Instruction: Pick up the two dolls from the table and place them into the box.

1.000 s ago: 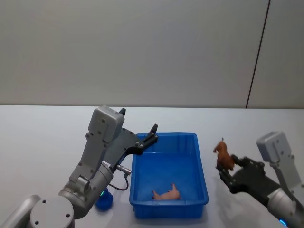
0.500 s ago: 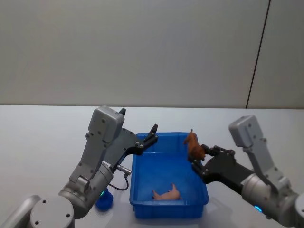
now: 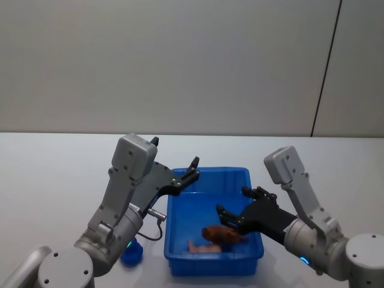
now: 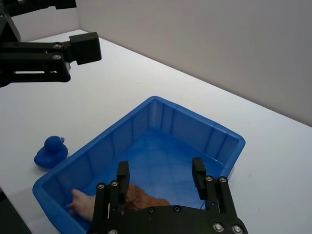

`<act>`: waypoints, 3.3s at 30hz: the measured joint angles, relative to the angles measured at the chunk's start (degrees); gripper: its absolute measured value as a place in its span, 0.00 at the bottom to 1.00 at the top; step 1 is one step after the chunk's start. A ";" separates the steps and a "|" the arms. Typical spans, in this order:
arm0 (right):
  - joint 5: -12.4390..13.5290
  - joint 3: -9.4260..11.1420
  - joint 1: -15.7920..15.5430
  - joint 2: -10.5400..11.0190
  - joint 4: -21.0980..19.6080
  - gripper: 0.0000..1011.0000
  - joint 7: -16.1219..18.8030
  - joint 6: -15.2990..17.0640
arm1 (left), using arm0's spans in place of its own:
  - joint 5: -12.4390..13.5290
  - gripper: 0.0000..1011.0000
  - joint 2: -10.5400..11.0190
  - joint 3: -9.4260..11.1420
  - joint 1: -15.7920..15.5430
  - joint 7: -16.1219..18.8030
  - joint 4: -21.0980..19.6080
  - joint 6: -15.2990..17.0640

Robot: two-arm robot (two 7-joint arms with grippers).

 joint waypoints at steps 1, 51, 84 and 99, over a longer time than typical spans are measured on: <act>0.00 -0.01 0.07 -0.05 0.14 0.76 -0.01 -0.04 | 0.00 0.99 0.00 0.00 0.00 0.00 0.00 0.00; 8.06 6.70 -7.46 9.75 -4.78 0.99 -0.46 -7.17 | -2.46 0.99 6.81 -1.96 6.76 3.53 -7.59 5.17; 8.40 7.01 -7.84 10.23 -5.05 0.99 -0.46 -7.48 | -10.45 0.99 11.37 -4.53 10.70 -6.42 4.11 1.45; 8.40 7.00 -7.85 10.25 -5.05 0.99 -0.46 -7.47 | -9.49 0.99 7.44 -3.93 5.80 -14.02 14.84 -1.46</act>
